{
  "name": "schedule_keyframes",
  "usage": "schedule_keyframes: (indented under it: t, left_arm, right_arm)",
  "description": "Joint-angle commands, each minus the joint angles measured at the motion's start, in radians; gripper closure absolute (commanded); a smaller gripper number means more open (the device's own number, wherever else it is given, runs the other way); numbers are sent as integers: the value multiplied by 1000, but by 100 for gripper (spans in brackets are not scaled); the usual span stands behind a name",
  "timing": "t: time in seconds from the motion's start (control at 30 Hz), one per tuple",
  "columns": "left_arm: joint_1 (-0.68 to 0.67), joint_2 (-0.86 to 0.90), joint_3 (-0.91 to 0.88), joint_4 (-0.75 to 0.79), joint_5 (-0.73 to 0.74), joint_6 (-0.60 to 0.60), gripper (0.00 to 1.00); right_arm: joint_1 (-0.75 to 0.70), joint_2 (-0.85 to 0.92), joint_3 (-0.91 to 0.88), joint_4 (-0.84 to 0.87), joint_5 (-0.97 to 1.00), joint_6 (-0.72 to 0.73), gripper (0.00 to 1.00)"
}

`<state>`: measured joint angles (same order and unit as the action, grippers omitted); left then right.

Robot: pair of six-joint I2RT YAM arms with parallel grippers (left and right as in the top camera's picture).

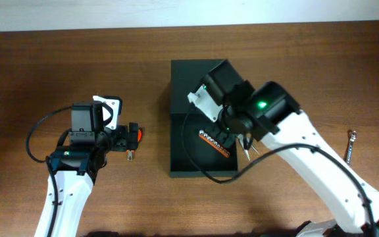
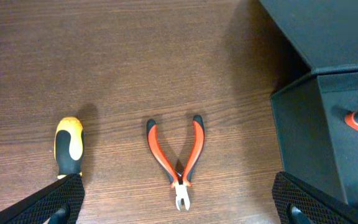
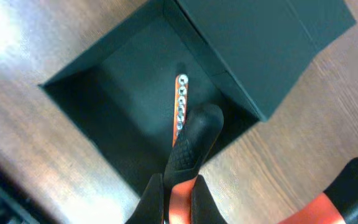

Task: Pack container
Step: 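Carry the pliers with the right gripper into the green box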

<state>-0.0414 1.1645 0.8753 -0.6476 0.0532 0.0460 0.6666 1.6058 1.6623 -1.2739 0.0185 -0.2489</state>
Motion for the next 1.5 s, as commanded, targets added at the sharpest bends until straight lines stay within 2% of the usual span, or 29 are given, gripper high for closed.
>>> schedule_keyframes:
  t: [0.0,0.17,0.43,0.8,1.33,1.37,1.43,1.47]
  left_arm:
    - [5,6,16,0,11,16,1]
    - [5,6,16,0,11,15,1]
    - [5,6,16,-1,12,15,1]
    - [5,6,16,-1,12,15,1]
    - [5,6,16,-1,11,15,1]
    - [5,6,16,-1,11,15,1]
    - [5,6,16,-1,11,15,1]
    - [5,6,16,-1,11,15,1]
  right_arm:
    - [7,6,-97,72,-19,-51,96]
    - [7,6,-199,175,-60,-108,96]
    - [7,35,-200,228,-169,-298,96]
    - [8,168,-200,255,-232,-402,96]
    - [8,294,-200,286,-251,-402,96]
    - [8,301,-200,286,-251,-402,94]
    - [7,316,-200,286,-251,-402,80]
    - [7,317,-200,287,-251,-402,78]
